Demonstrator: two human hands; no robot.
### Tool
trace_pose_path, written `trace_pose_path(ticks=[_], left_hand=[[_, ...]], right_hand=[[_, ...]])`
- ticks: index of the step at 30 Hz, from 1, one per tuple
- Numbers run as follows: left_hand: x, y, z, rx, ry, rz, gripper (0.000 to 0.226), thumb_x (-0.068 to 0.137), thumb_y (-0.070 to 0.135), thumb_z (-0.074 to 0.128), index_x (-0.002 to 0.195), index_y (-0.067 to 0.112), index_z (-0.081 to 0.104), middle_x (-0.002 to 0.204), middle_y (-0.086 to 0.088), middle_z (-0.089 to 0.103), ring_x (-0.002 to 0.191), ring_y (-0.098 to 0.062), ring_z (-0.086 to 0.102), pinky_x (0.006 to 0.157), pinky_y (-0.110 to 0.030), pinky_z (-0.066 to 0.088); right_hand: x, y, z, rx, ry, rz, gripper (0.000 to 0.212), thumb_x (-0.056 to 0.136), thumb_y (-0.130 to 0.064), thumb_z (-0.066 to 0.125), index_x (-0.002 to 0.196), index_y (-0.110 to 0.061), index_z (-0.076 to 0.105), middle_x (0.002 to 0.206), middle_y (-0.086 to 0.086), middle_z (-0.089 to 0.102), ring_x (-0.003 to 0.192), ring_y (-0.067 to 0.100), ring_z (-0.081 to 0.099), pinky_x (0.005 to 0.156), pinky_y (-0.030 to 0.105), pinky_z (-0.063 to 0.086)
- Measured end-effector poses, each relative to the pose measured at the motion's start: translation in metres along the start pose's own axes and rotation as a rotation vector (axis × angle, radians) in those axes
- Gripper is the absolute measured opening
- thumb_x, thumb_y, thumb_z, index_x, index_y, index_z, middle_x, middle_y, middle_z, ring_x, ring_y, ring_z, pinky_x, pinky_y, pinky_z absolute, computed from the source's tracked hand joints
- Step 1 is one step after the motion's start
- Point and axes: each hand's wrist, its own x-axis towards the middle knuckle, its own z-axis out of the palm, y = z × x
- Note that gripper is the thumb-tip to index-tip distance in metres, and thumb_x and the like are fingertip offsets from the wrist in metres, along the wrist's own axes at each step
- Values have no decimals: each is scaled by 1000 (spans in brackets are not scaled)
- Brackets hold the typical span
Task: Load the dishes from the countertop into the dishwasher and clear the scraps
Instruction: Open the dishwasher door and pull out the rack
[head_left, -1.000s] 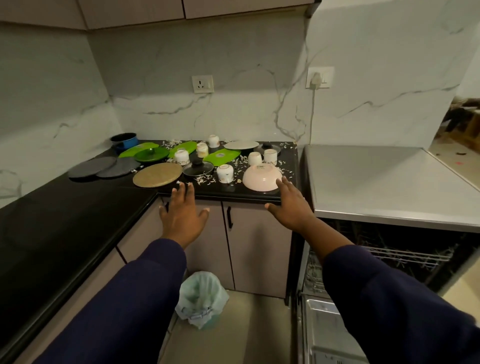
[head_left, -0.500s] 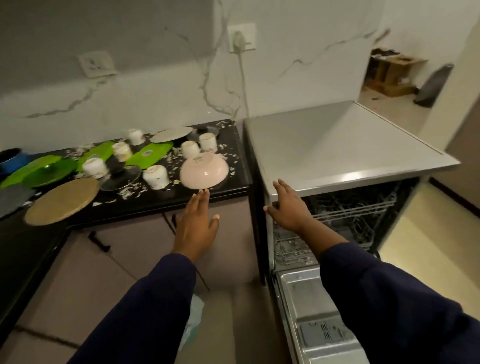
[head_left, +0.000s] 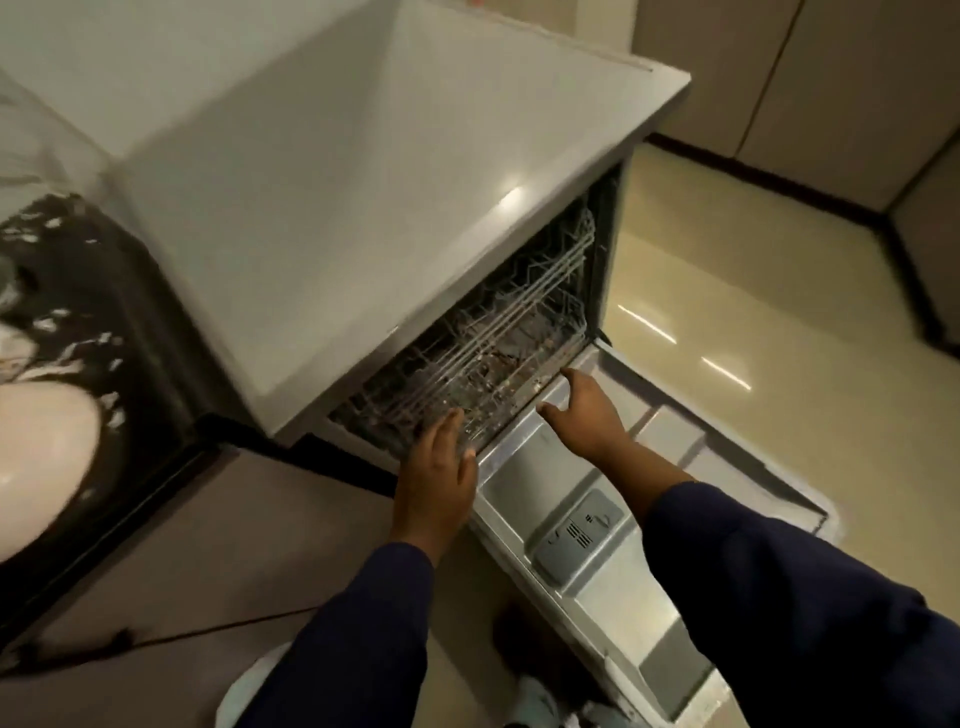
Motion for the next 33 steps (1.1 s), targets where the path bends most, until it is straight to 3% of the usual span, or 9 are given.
trace_pose_path(ticks=[6, 10, 14, 20, 23, 25, 28, 30, 33], left_hand=[[66, -43, 102, -7, -131, -87, 53, 93, 21, 47, 142, 15, 29, 150, -6, 30, 138, -17, 28, 102, -15, 17], [104, -78, 153, 13, -163, -107, 57, 91, 18, 50, 143, 13, 26, 151, -8, 25, 140, -20, 24, 109, -24, 20], [144, -106, 176, 52, -150, -107, 58, 91, 19, 51, 143, 13, 26, 152, -9, 24, 139, -23, 25, 112, -34, 25], [180, -139, 190, 56, -93, -146, 56, 89, 16, 54, 141, 13, 32, 148, -12, 31, 134, -28, 35, 108, -40, 34], [189, -151, 191, 71, -109, -131, 56, 90, 17, 53, 141, 13, 32, 149, -10, 30, 136, -25, 32, 110, -39, 32], [195, -155, 192, 102, -113, -123, 56, 90, 18, 52, 142, 14, 31, 149, -9, 29, 136, -25, 32, 110, -39, 32], [200, -158, 195, 101, -125, -148, 56, 91, 19, 51, 143, 14, 29, 150, -8, 28, 136, -25, 32, 110, -41, 32], [199, -156, 196, 92, -137, -161, 57, 91, 19, 51, 143, 14, 28, 150, -9, 28, 136, -26, 32, 110, -42, 33], [193, -145, 198, 67, -153, -181, 58, 91, 19, 50, 144, 15, 26, 151, -9, 26, 138, -25, 28, 112, -40, 29]], right_hand=[[70, 97, 61, 281, -76, 324, 69, 91, -30, 59, 145, -4, 26, 150, 13, 34, 134, 29, 38, 107, 32, 32], [122, 128, 114, 457, -138, 422, 70, 89, -32, 61, 144, -6, 28, 146, 14, 38, 129, 29, 44, 106, 36, 38], [178, 125, 149, 706, -126, 455, 66, 86, -29, 65, 140, -6, 35, 136, 14, 48, 116, 28, 52, 99, 41, 46], [233, 106, 178, 975, -109, 431, 52, 90, -13, 60, 135, -1, 38, 120, 15, 56, 84, 16, 54, 73, 28, 46], [246, 98, 194, 1126, -156, 443, 29, 92, -13, 56, 120, -9, 47, 115, 7, 60, 102, 20, 55, 96, 41, 44], [251, 94, 200, 1207, -181, 431, 5, 95, -10, 50, 97, -14, 52, 104, 5, 61, 100, 17, 55, 98, 44, 43], [251, 100, 206, 1216, -146, 420, 13, 97, -12, 45, 88, -14, 53, 94, 8, 58, 88, 18, 54, 74, 33, 44], [244, 110, 206, 1201, -111, 442, 20, 98, -14, 42, 81, -14, 52, 82, 6, 54, 77, 16, 49, 67, 31, 39], [225, 136, 203, 1175, -73, 521, 21, 98, -14, 40, 80, -14, 51, 82, 10, 53, 75, 18, 49, 61, 27, 37]])
